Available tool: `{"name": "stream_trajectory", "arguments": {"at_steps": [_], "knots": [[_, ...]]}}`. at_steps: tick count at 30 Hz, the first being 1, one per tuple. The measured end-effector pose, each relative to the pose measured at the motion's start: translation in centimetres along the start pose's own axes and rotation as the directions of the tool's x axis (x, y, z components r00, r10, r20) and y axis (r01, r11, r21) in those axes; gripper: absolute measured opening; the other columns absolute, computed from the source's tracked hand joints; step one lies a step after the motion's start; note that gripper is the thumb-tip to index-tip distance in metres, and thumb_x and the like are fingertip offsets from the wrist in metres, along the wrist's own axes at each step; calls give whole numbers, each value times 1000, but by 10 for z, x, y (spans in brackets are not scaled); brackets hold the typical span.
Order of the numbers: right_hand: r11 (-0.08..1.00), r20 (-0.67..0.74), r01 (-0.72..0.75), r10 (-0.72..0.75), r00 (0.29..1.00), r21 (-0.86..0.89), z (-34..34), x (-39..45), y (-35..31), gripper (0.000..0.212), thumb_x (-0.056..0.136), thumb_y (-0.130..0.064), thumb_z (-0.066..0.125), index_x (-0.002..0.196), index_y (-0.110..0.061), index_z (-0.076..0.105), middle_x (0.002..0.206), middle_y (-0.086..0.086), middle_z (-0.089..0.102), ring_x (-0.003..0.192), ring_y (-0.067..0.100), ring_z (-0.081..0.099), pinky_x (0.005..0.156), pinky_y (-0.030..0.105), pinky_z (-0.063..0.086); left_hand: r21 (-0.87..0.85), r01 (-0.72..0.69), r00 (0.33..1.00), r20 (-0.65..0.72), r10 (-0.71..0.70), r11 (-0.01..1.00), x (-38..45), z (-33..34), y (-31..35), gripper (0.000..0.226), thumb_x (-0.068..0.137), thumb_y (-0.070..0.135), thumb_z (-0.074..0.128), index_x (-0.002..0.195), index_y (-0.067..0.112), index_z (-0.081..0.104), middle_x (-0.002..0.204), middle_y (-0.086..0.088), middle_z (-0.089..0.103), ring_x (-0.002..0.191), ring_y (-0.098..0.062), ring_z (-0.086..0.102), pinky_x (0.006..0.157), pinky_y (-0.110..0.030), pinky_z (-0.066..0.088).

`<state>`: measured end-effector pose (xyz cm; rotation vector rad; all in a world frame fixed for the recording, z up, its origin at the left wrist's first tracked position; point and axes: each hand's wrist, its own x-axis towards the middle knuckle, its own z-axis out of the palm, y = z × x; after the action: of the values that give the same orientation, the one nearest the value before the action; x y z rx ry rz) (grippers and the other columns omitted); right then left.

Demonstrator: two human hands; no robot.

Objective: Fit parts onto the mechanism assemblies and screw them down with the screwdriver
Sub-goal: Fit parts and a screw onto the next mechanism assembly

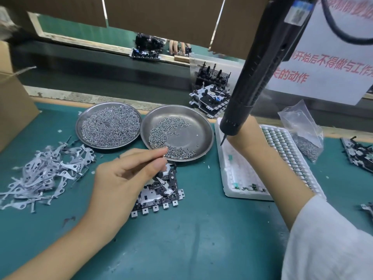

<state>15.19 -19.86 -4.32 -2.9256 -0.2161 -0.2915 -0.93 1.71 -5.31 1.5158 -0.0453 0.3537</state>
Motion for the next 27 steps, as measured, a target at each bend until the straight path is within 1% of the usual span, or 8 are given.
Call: {"name": "stream_trajectory", "arguments": {"at_steps": [6, 10, 12, 14, 16, 18, 20, 27], "knots": [[999, -82, 37, -34, 996, 37, -10, 1, -3, 33, 84, 3, 48, 60, -16, 35, 70, 4, 47, 69, 28, 48, 64, 32, 40, 36, -19, 999, 41, 18, 999, -3, 1, -3, 26, 67, 32, 69, 91, 38, 74, 83, 4, 71, 79, -15, 65, 76, -21, 52], [968, -67, -9, 27, 997, 249, -24, -18, 12, 19, 86, 1, 60, 76, -13, 67, 89, 6, 63, 77, 24, 62, 74, 33, 49, 9, -13, 999, 40, 12, 1000, -6, 3, -4, 27, 65, 31, 70, 90, 39, 74, 83, 5, 72, 77, -10, 66, 74, -15, 51], [845, 121, -151, 103, 987, 514, -31, -44, 15, 16, 85, -5, 68, 76, -18, 69, 80, 2, 71, 71, 19, 69, 74, 31, 57, 1, -16, 999, 41, 16, 1000, -8, 5, -4, 27, 67, 24, 70, 90, 36, 74, 81, 6, 73, 74, -7, 67, 72, -13, 50], [534, 246, -237, 55, 968, 812, -34, -72, 5, 16, 79, -1, 71, 78, -17, 74, 77, 5, 74, 69, 17, 71, 75, 29, 59, 0, -20, 999, 40, 20, 1000, -9, 7, -6, 27, 68, 18, 70, 90, 32, 73, 78, 7, 73, 70, -5, 67, 70, -11, 50], [213, 268, -252, -52, 962, 944, -29, -94, -13, 14, 71, -7, 73, 83, -11, 77, 85, 10, 75, 73, 16, 70, 73, 24, 57, 11, -22, 999, 34, 21, 1000, -10, 8, -7, 25, 68, 16, 70, 89, 30, 73, 78, 8, 72, 69, -4, 67, 69, -10, 49], [2, 278, -280, -135, 951, 960, -18, -108, -32, 23, 64, -13, 72, 86, -10, 77, 87, 10, 75, 74, 15, 70, 71, 20, 55, 33, -32, 999, 33, 31, 999, -11, 9, -8, 24, 68, 18, 70, 89, 30, 72, 78, 9, 72, 69, -4, 67, 70, -10, 49], [-59, 263, -275, -154, 952, 960, -9, -116, -47, 25, 61, -14, 73, 86, -15, 78, 85, 7, 75, 73, 15, 71, 70, 20, 54, 45, -35, 999, 33, 33, 998, -11, 9, -8, 23, 69, 20, 70, 90, 30, 71, 78, 10, 72, 70, -4, 67, 70, -10, 49], [-14, 240, -246, -166, 957, 969, 6, -126, -57, 30, 64, -15, 79, 93, -13, 77, 95, 8, 74, 87, 21, 71, 74, 24, 54, 55, -49, 997, 60, 46, 997, -9, 8, -14, 20, 72, 13, 70, 89, 24, 72, 82, 8, 73, 74, -2, 67, 71, -10, 49]]}}
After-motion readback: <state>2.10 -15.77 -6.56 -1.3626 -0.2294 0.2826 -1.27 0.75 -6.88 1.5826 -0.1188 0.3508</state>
